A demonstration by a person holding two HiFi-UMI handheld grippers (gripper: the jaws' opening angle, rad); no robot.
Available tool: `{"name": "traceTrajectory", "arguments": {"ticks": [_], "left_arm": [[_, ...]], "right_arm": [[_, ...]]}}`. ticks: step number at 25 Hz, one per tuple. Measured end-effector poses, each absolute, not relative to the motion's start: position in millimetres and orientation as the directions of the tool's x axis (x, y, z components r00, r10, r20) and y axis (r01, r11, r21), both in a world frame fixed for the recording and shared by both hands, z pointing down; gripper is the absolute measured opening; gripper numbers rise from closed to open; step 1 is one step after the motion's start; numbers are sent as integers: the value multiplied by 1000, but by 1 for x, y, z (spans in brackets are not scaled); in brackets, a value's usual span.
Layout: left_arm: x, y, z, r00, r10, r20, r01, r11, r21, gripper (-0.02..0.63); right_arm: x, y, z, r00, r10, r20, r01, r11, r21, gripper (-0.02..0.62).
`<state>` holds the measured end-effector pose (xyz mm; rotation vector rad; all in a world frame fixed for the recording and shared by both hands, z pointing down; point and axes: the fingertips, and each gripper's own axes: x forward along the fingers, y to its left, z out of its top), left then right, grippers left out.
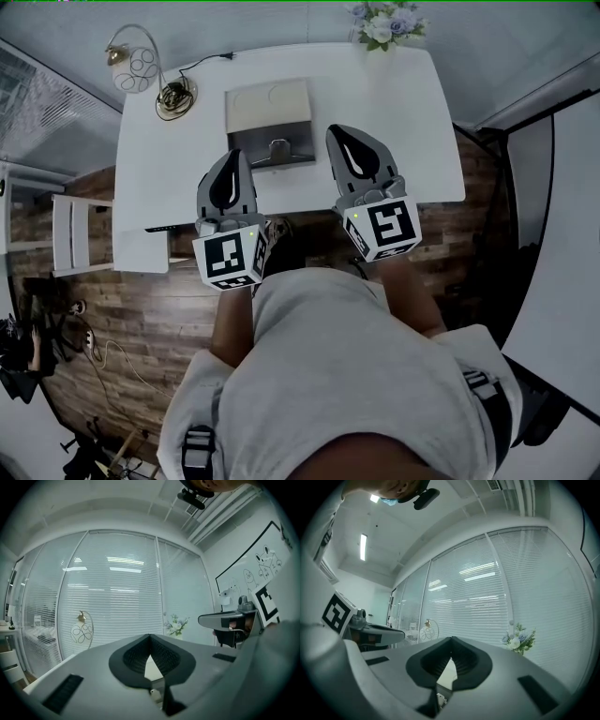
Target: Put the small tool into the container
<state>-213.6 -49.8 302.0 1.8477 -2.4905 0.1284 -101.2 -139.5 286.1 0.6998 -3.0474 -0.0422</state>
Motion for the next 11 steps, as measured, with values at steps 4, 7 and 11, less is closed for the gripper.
{"name": "traceTrajectory", "arguments": {"ticks": [4,7,11], "left_arm": [[-214,-47,302,-299,-951,78,-954,296,-48,23],[-215,-46,304,-299,-951,84,-954,296,-46,23],[-220,-45,309,-300,-950,90,-954,298,-37,23]], "right_arm": [[-99,-139,291,-899,-437,18,-437,899,25,26],[-97,-141,291,-897,-442,21,-441,897,27,26],[-100,-144,297,-893,-449,36,-446,893,64,26]]}}
